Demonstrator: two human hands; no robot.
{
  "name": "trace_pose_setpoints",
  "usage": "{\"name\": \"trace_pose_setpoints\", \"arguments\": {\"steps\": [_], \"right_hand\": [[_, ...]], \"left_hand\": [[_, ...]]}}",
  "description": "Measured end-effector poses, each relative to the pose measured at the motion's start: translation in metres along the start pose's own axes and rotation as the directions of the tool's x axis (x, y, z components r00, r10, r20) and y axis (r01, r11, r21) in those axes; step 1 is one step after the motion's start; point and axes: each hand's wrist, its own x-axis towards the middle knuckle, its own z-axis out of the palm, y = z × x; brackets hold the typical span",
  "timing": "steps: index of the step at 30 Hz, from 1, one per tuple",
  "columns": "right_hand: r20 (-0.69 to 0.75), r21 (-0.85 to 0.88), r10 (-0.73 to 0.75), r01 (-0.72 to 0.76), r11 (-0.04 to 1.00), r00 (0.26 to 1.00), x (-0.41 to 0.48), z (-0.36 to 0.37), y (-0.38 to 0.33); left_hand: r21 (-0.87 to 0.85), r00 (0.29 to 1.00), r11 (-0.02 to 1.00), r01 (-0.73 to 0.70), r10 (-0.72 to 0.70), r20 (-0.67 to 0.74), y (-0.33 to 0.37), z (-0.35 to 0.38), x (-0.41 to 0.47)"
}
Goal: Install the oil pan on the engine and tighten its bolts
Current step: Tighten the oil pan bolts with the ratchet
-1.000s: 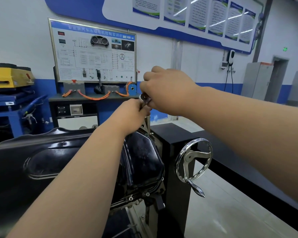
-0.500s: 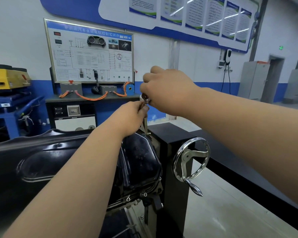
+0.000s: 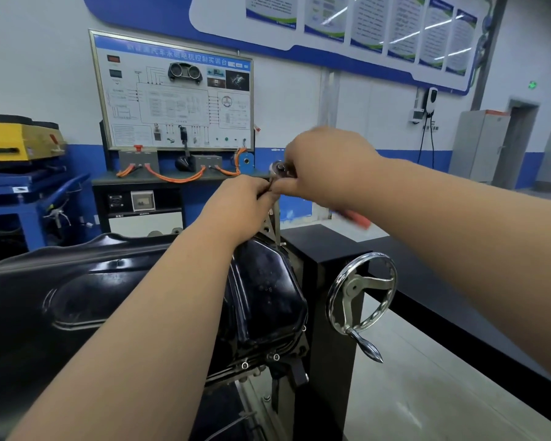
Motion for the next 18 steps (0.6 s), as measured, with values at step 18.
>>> {"name": "trace_pose_setpoints", "arguments": {"steps": [18], "right_hand": [[0.062, -0.084, -0.072, 0.077, 0.993, 0.996, 0.0053, -0.0047, 0.0093]], "left_hand": [[-0.095, 0.996, 0.995, 0.018, -0.027, -0.089, -0.0043, 0.0029, 0.0024]]}}
